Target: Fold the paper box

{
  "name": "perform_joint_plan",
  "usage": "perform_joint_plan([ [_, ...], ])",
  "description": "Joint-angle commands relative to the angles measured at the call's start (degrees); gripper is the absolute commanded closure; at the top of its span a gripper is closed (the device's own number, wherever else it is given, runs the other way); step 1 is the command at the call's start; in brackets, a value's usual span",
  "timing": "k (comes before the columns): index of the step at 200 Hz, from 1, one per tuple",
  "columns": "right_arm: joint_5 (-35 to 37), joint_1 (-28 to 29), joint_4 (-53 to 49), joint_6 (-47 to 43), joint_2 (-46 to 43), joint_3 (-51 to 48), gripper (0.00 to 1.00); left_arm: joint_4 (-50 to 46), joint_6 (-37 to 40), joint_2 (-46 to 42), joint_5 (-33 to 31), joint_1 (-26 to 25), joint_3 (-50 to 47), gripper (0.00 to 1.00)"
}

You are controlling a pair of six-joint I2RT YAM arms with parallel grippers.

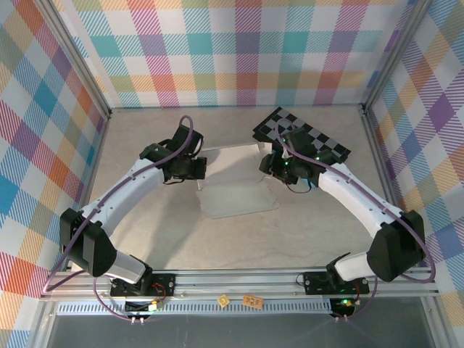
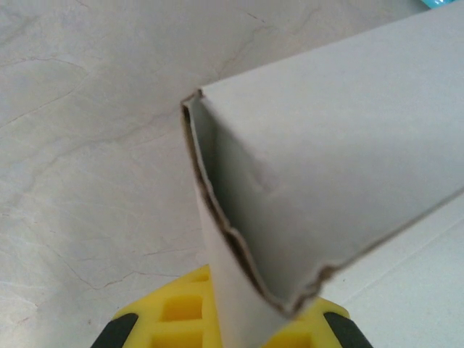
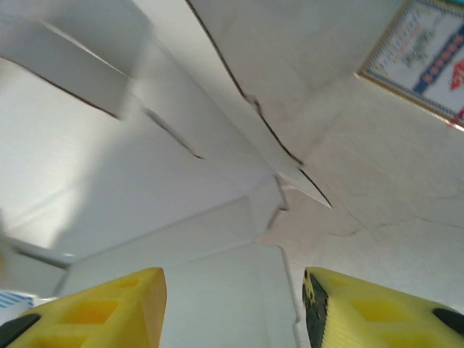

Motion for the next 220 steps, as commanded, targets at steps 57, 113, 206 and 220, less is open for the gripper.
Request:
perform_joint_plan([
  [57, -0.50, 0.34, 6.38, -2.23, 6.54, -0.38, 0.55, 1.94, 2.22, -1.60, 0.83, -0.59, -0.28, 1.00],
  [113, -0.49, 0.34, 10.05, -0.31, 8.44, -1.91, 0.64, 2.20, 1.84, -1.39, 1.48, -0.59, -0.12, 1.00],
  [206, -3.00, 1.00, 11.37, -0.47, 10.33, 1.09, 0.73, 2.55, 1.58, -0.62, 2.04, -0.67, 0.25, 1.00],
  [220, -3.90, 1.24, 11.32, -0.49, 10.85, 1.35, 0.73, 2.76, 1.48, -0.44, 2.11, -0.67, 0.40, 1.00],
])
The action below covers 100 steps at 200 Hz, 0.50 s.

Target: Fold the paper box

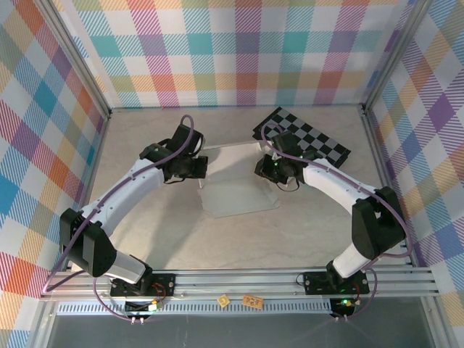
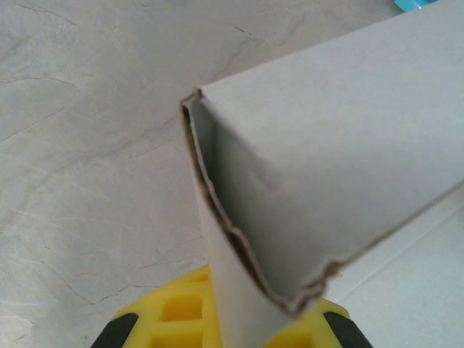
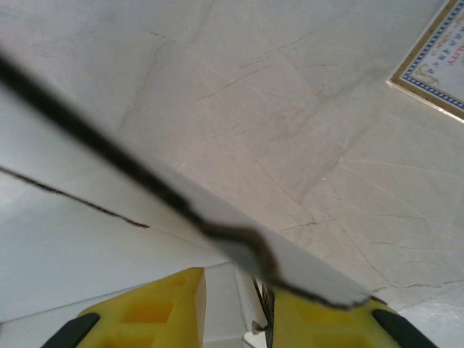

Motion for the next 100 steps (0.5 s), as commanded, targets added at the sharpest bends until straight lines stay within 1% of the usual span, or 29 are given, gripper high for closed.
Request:
perform_joint_plan([
  [1, -2.28, 0.84, 1.00, -0.53, 0.85, 2.35, 0.73, 1.13, 0.27, -0.43, 1.43, -0.61, 0.36, 1.00],
  [71, -2.54, 3.07, 0.33, -1.04, 0.98, 2.86, 0.73, 1.64, -0.39, 0.12, 1.50, -0.61, 0.63, 1.00],
  [88, -0.99, 3.00, -0.99, -2.06, -0.69, 3.15, 0.70, 1.73, -0.38, 0.17, 1.32, -0.61, 0.67, 1.00],
  [100, -0.15, 2.91, -2.60, -3.43, -2.25, 4.25, 0.65, 1.89, 0.15, 0.27, 1.73, -0.48, 0.76, 1.00],
])
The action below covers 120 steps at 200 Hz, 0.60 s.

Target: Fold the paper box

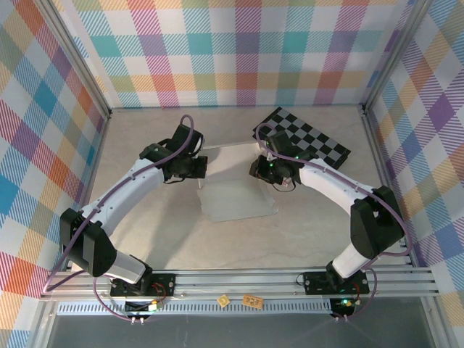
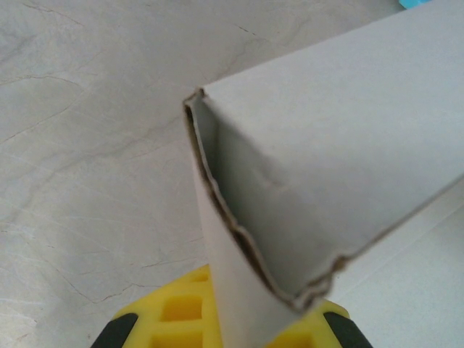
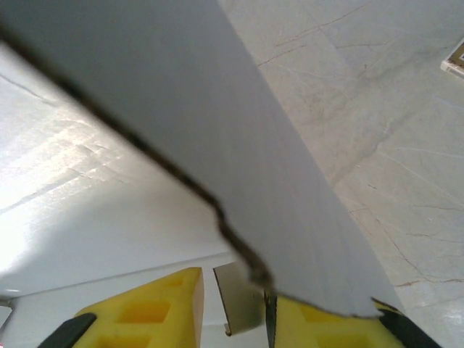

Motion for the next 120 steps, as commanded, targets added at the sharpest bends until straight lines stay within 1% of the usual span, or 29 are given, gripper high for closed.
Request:
perform_joint_plan([
  [1, 0.38, 0.61, -2.06, -3.36, -2.89, 3.10, 0.64, 1.94, 0.32, 0.20, 2.03, -0.46, 0.80, 1.00],
  [14, 0.81, 0.14, -4.52, -5.97, -4.40, 5.26, 0.59, 2.11, 1.52, 0.60, 3.51, -0.11, 1.40, 1.00],
  [24, -0.79, -0.91, -5.56, -8.26, -5.73, 6.79, 0.55, 2.37, 2.25, 1.02, 4.38, 0.39, 2.17, 1.00],
  [40, -9.45, -4.63, -5.88, -11.96, -7.36, 9.22, 0.46, 2.89, 2.95, 2.36, 6.64, 1.93, 4.11, 1.00],
  [57, -17.34, -9.38, -6.81, -13.94, -9.06, 11.76, 0.40, 4.04, 3.67, 4.51, 9.74, 3.72, 6.43, 1.00],
  [79, -25.17, -17.26, -6.95, -13.63, -10.98, 14.19, 0.38, 6.34, 4.60, 8.31, 14.98, 5.98, 9.57, 1.00],
  [90, -27.68, -20.94, -6.98, -13.04, -11.30, 15.42, 0.38, 7.13, 5.43, 10.21, 16.81, 6.72, 11.35, 1.00],
  [103, -28.79, -25.03, -6.53, -11.84, -11.44, 15.73, 0.38, 7.78, 7.17, 12.66, 18.82, 7.64, 13.66, 1.00],
  [120, -28.52, -29.31, -5.04, -8.89, -10.85, 14.93, 0.40, 8.39, 8.77, 15.90, 20.82, 9.05, 16.59, 1.00],
])
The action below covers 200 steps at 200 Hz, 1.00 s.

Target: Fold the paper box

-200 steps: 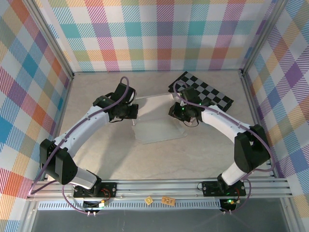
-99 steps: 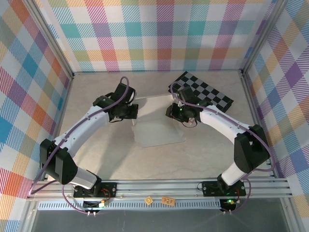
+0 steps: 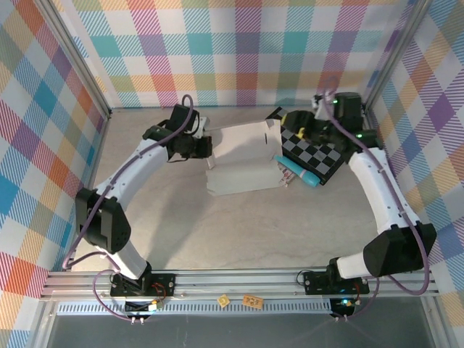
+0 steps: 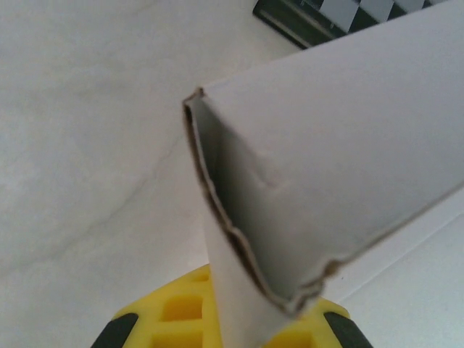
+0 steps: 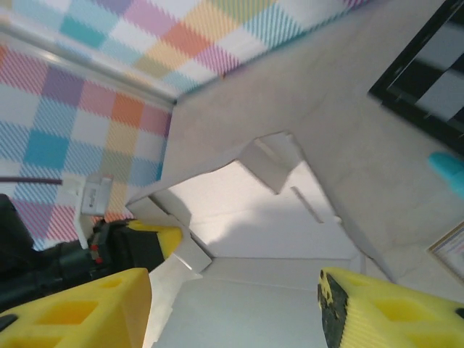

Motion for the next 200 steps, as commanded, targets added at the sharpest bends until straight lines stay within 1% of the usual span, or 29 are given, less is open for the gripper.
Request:
perform_joint_plan([
  [1, -5.25, -4.43, 0.00, 2.61, 0.36, -0.13, 0.40, 2.43, 3.71, 3.39, 6.26, 1.80, 4.37, 1.00],
  [17, -6.34, -7.31, 4.31, 6.80, 1.57, -2.37, 0.43, 3.36, 4.08, 6.71, 9.21, 3.67, 7.13, 1.00],
  [31, -7.28, -8.45, 7.81, 8.45, 3.33, -3.92, 0.46, 4.02, 4.95, 9.60, 11.36, 4.91, 9.73, 1.00],
  [54, -8.51, -9.13, 8.89, 6.07, 7.58, -3.10, 0.52, 4.95, 6.54, 13.82, 16.55, 6.27, 13.51, 1.00],
  [71, -11.01, -9.47, 9.91, 3.40, 10.65, -2.19, 0.57, 4.55, 7.58, 16.29, 19.85, 6.81, 15.58, 1.00],
  [93, -17.43, -9.89, 11.20, 1.00, 15.28, -0.61, 0.59, 6.24, 6.74, 17.94, 24.64, 7.68, 15.80, 1.00],
  [117, -23.77, -9.84, 14.17, -0.74, 18.14, 0.26, 0.60, 7.58, 5.91, 18.69, 28.83, 7.82, 15.44, 1.00],
  [144, -27.53, -9.79, 15.78, -2.51, 18.99, 2.03, 0.61, 8.11, 5.52, 19.20, 31.72, 7.82, 14.78, 1.00],
  [178, -30.42, -9.79, 14.51, -5.76, 19.19, 4.38, 0.62, 8.23, 4.51, 19.46, 33.16, 7.82, 13.80, 1.00],
  [200, -31.90, -9.61, 15.21, -5.91, 18.65, 4.54, 0.62, 8.35, 3.65, 19.57, 34.21, 7.82, 13.39, 1.00],
])
